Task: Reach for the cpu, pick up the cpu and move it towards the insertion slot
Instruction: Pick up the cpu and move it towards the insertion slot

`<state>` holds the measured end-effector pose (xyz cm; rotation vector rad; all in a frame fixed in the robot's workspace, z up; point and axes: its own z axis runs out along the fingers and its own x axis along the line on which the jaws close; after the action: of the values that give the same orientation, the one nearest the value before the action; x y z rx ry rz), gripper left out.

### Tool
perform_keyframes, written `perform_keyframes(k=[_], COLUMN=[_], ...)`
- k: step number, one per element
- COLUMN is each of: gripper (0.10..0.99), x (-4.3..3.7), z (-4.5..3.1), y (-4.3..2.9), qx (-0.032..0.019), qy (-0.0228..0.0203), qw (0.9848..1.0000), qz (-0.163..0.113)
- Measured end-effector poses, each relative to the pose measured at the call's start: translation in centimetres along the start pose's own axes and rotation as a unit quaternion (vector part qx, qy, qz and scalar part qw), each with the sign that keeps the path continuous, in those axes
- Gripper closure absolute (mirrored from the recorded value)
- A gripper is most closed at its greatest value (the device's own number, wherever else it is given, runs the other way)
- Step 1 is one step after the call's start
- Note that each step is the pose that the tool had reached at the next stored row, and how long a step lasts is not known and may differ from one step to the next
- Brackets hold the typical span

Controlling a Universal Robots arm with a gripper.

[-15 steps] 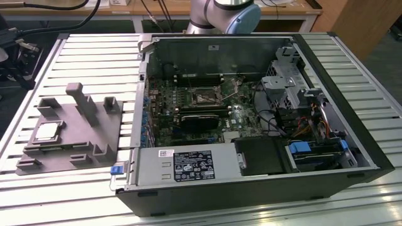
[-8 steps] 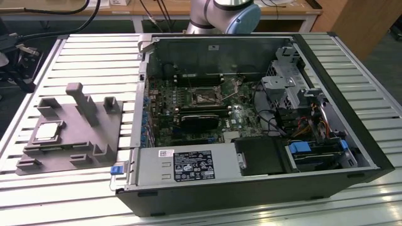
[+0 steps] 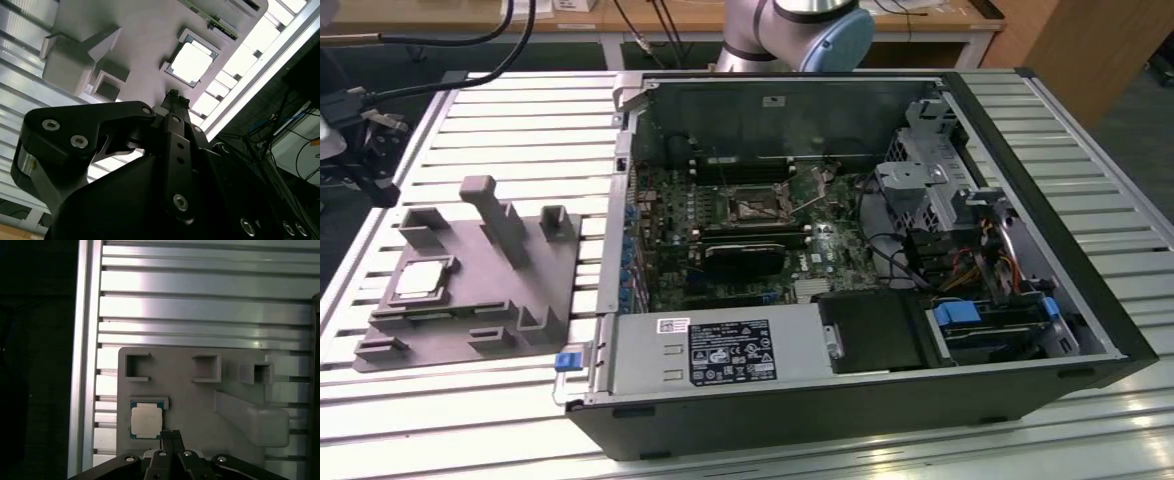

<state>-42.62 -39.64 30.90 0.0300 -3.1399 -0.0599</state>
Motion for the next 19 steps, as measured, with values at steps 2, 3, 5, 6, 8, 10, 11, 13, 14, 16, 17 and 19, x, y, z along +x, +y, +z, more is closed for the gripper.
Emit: perform_keyframes(k=[2,3,5,6,8,10,11,13,14,16,17,19], gripper=[0.980,0.980,0.980,0.980,0.980,0.980,0.980,0.980,0.980,0.980,0.980,0.980], x=[0.03,0.06,0.15,0.21,0.35,0.50,0.59,0.75,0.83,0.99,1.06,1.21], z=[0.18,0.27,0.48,0.60,0.95,1.28,1.45,1.79,1.96,2.30,2.46,2.78], y=[-0.15,-0.24,-0.45,-0.55,-0.68,-0.76,-0.80,-0.89,-0.93,-1.03,-1.07,-1.15], qx=[0.0000,0.0000,0.0000,0.0000,-0.0001,0.0000,0.0000,0.0000,0.0000,0.0000,0.0000,0.0000], qy=[0.0000,0.0000,-0.0003,-0.0003,-0.0007,-0.0007,-0.0008,-0.0009,-0.0010,-0.0012,-0.0013,-0.0016], qw=[1.0000,1.0000,1.0000,1.0000,1.0000,1.0000,1.0000,1.0000,1.0000,1.0000,1.0000,1.0000], qz=[0.000,0.000,0.000,0.000,0.000,-0.001,-0.001,-0.001,-0.002,-0.002,-0.002,-0.003])
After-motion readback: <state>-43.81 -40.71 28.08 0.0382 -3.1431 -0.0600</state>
